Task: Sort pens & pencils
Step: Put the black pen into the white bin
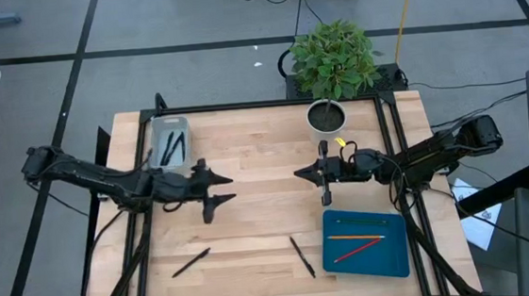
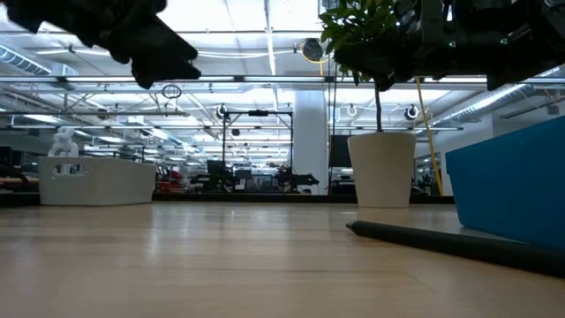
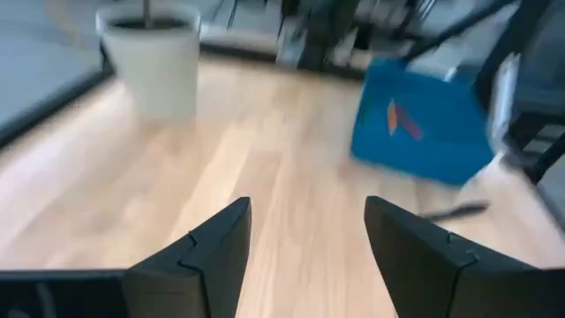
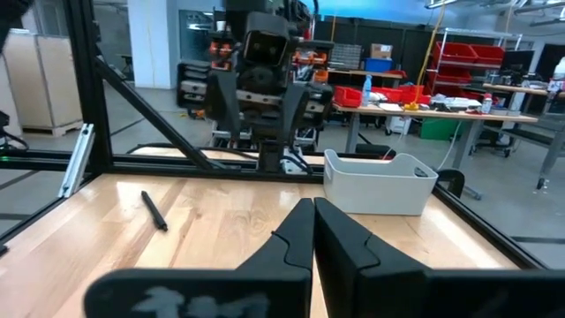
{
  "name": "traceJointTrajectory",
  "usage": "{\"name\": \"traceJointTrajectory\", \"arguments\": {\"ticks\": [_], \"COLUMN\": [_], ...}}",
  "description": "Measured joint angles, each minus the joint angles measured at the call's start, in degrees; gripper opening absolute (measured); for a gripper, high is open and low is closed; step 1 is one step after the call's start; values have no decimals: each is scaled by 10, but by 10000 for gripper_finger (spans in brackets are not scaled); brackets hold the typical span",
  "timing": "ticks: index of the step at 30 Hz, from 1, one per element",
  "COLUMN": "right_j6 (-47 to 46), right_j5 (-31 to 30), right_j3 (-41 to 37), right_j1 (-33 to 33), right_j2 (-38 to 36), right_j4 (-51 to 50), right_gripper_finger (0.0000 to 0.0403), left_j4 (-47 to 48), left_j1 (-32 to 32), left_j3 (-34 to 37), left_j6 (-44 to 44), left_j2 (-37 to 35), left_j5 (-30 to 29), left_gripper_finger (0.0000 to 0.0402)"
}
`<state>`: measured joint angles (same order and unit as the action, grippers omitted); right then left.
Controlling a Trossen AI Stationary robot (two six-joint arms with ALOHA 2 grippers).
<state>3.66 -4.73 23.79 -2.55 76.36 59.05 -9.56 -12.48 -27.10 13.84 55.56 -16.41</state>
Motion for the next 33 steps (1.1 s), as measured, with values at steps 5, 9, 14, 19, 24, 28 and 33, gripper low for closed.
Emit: {"name": "traceJointTrajectory", "arguments": {"ticks": [5,9,14,19,24,28,33], "right_j6": [-6,-14,-15,-15,-19,-26,-31], "right_j5": [0,0,0,0,0,0,0], "right_j3": [0,0,0,0,0,0,0], "right_j1": [1,1,2,2,2,2,2], "right_j2": [0,0,0,0,0,0,0], "right_j4": [-6,-16,-19,-19,-19,-23,-23], "right_gripper_finger": [0,0,0,0,0,0,0], "left_j4": [191,320,411,470,497,500,512], "left_j1": [-20,-49,-102,-176,-261,-321,-370], "left_j3": [-118,-185,-222,-223,-223,-223,-223], "left_j6": [70,152,310,473,617,734,827], "left_j2": [80,135,180,203,224,251,297], "left_j5": [-14,-1,49,94,111,110,100], "left_gripper_finger": [225,225,225,225,225,225,225]}}
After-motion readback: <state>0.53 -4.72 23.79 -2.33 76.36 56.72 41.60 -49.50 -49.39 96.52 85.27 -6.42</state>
